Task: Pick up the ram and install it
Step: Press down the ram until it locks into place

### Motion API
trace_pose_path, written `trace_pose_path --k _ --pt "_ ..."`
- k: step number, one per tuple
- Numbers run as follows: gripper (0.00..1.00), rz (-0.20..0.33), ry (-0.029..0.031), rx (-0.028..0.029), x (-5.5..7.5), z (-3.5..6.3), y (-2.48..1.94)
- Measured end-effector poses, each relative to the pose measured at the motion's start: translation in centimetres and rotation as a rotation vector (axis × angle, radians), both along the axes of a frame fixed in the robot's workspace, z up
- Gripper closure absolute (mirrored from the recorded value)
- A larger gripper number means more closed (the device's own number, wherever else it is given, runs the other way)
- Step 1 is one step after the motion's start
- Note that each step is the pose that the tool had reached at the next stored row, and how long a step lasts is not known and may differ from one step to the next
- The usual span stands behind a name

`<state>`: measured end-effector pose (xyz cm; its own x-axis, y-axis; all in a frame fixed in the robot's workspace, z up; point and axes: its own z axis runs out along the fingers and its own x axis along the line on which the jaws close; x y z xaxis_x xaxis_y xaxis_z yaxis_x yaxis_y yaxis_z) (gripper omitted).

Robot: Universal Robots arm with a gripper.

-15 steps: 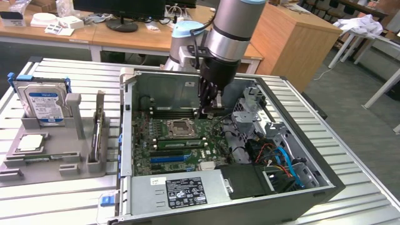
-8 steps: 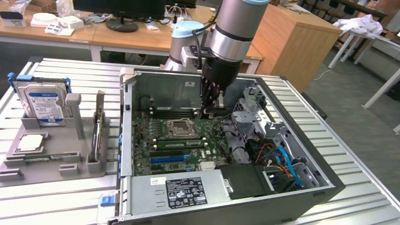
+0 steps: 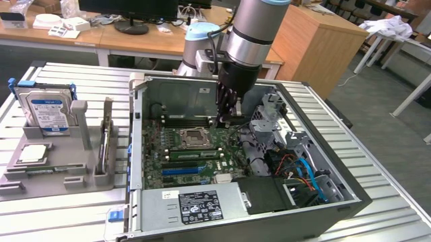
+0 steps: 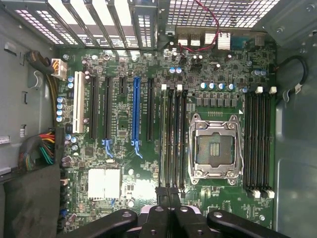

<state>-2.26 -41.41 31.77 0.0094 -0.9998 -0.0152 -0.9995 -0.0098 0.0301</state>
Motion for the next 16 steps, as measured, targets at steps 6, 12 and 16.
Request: trace_pose_path --k 6,12,16 --pt "0.89 0.0 0.0 0.0 0.0 -0.19 0.0" --pt "0.89 0.0 0.0 0.0 0.0 -0.78 0.0" --pt "0.89 0.0 0.0 0.0 0.0 -1.12 0.0"
